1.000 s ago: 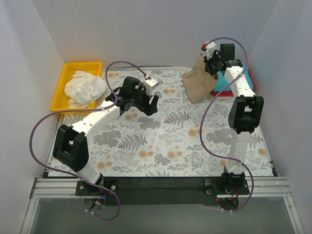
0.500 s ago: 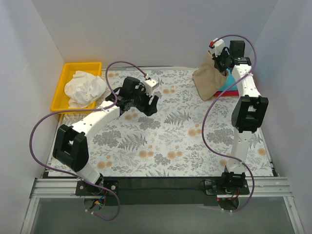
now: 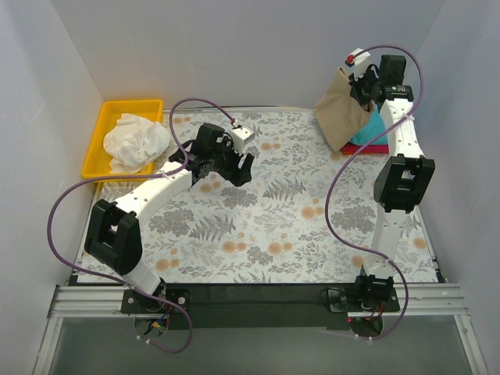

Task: Fold and stack the t-shirts
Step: Neatly place the folded tshirt to the corner

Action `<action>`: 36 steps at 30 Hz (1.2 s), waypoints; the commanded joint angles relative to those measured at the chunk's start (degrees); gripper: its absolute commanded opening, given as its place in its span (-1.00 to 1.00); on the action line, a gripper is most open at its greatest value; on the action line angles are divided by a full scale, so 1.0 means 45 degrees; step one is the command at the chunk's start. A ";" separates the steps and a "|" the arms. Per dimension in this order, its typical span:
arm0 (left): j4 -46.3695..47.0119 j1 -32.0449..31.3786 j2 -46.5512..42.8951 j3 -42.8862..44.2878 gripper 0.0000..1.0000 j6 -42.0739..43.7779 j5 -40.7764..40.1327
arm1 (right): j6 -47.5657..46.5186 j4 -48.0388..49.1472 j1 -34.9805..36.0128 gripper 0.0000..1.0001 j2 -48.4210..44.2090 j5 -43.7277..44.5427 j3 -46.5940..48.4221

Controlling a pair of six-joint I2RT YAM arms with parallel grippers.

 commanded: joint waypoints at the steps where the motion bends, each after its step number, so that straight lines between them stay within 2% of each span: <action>1: -0.0152 -0.0009 -0.0071 0.0087 0.24 0.0168 0.0075 | 0.0235 0.0944 -0.0094 -0.97 -0.0791 -0.0547 0.0868; 15: -0.0152 -0.0009 0.0262 0.0322 0.24 0.0305 0.0172 | 0.0607 0.1432 -0.0563 -0.97 -0.0889 -0.0625 0.1103; 36: -0.0621 -0.0009 0.1121 0.0908 0.23 0.0051 0.0309 | -0.0916 0.2525 -0.2145 -0.97 0.1337 -0.0606 0.0400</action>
